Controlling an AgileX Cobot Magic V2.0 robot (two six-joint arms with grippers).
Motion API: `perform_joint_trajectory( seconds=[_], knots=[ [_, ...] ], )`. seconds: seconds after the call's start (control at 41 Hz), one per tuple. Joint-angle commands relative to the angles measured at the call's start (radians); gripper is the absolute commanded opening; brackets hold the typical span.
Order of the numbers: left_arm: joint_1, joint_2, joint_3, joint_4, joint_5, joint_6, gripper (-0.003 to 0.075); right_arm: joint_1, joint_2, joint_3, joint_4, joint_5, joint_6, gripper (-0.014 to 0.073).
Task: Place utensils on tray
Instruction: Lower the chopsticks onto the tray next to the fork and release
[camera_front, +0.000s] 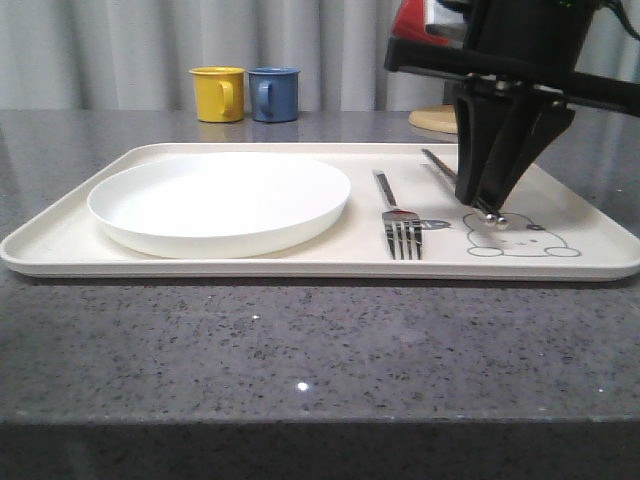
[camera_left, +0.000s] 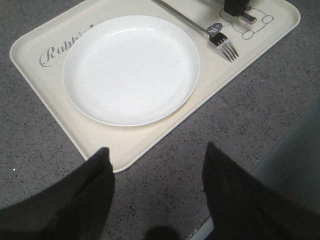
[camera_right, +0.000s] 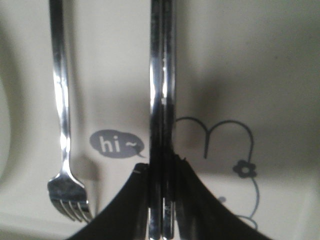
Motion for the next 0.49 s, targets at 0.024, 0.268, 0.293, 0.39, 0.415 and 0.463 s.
perform_joint_trajectory(
  seconds=[0.024, 0.268, 0.293, 0.39, 0.415, 0.463],
  knots=[
    [-0.008, -0.005, -0.024, -0.016, -0.066, -0.010, 0.0388, 0.010, -0.020, -0.029, 0.026, 0.023, 0.021, 0.0005],
    [-0.008, -0.005, -0.024, -0.016, -0.066, -0.010, 0.0388, 0.015, 0.003, -0.029, 0.028, 0.042, 0.021, 0.0101],
    [-0.008, -0.005, -0.024, -0.016, -0.066, -0.010, 0.0388, 0.015, 0.003, -0.029, 0.028, 0.042, 0.021, 0.0121],
    [-0.008, -0.005, -0.024, -0.016, -0.066, -0.010, 0.0388, 0.015, -0.012, -0.036, 0.019, 0.042, 0.019, 0.0199],
    [-0.008, -0.005, -0.024, -0.016, -0.066, -0.010, 0.0388, 0.015, -0.018, -0.039, 0.017, 0.043, 0.019, 0.0209],
    [-0.008, -0.005, -0.024, -0.016, -0.066, -0.010, 0.0388, 0.015, -0.035, -0.040, 0.003, 0.042, 0.019, 0.0216]
  ],
)
